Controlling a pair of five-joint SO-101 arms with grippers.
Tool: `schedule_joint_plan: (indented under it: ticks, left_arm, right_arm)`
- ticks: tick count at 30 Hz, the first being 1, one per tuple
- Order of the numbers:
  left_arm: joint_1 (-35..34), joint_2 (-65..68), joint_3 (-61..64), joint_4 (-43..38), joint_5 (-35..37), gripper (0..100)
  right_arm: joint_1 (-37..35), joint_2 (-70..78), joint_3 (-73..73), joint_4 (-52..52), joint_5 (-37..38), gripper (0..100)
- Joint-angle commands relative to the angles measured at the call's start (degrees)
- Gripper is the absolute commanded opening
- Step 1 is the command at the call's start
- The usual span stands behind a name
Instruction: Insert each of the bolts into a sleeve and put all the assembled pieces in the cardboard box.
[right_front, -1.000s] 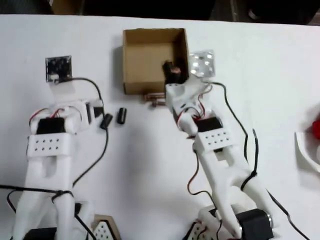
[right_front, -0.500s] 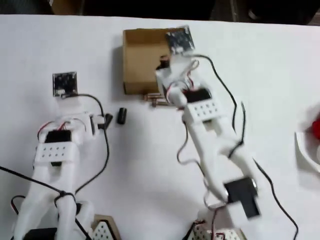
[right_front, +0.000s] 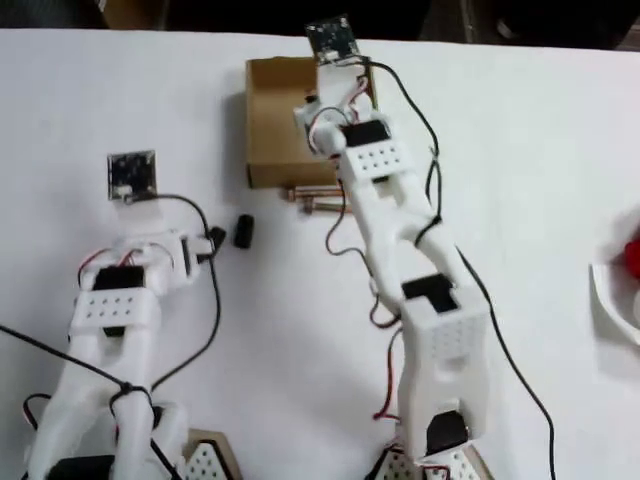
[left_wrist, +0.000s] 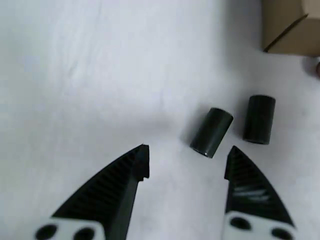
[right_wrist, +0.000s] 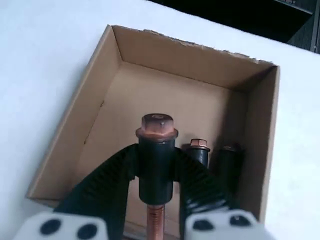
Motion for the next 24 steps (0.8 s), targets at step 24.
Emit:
schedule_joint_plan:
  ticks: [24]
  left_arm:
    - [-0.4,-1.6,0.0,-1.0,0.0,26]
  right_arm:
    - [1.0,29.8,-43.8,14.6,0.3,2.0]
